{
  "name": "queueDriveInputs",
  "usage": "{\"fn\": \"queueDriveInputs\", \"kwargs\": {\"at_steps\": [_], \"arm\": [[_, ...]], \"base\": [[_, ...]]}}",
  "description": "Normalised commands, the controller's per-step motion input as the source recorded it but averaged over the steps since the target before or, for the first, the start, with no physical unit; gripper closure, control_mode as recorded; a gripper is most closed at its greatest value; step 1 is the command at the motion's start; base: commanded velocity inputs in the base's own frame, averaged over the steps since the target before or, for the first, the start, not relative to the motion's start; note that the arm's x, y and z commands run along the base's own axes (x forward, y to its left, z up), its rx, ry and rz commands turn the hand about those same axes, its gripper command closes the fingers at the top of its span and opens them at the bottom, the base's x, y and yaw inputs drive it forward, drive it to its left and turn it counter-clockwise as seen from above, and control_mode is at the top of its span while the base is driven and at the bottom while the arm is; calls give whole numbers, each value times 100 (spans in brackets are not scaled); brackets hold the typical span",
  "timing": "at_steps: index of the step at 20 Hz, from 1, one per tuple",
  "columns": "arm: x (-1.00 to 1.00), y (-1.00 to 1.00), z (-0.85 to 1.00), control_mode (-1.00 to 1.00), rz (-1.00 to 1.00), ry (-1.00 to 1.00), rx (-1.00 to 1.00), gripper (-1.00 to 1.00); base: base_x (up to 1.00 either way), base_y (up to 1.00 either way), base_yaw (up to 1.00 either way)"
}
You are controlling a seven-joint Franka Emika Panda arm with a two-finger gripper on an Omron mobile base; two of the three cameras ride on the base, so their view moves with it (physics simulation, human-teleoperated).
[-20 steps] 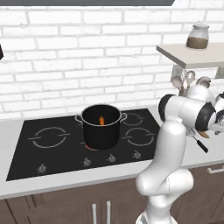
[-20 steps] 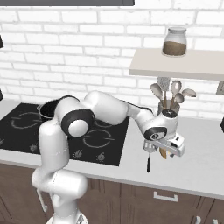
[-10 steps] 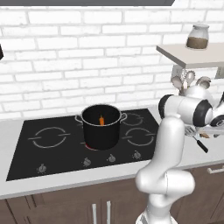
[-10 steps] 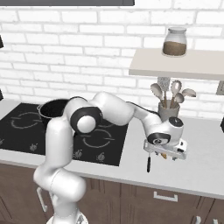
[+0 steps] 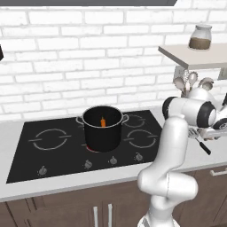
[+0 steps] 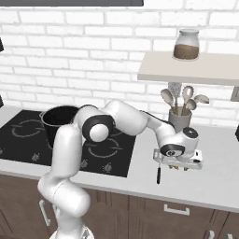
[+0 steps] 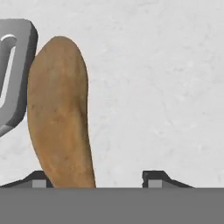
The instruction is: Put the carrot and sweet potato in the pot. Retrieve the spatula and lightly stir the vegetables in the pot.
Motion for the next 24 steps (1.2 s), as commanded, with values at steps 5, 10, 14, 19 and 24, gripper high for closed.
{"fn": "queueDriveInputs", "kwargs": {"at_steps": [5, 10, 14, 19, 24], "arm": [[4, 15, -28, -100, 12, 0, -1, 100], [-11, 42, -3, -100, 1, -4, -1, 100], [-33, 29, 21, -100, 2, -16, -4, 100], [-57, 15, 81, -100, 11, -17, -4, 100], [-66, 52, 100, -100, 24, -8, -18, 100]], "base": [[0, 0, 0], [0, 0, 0], [0, 0, 0], [0, 0, 0], [0, 0, 0]]}}
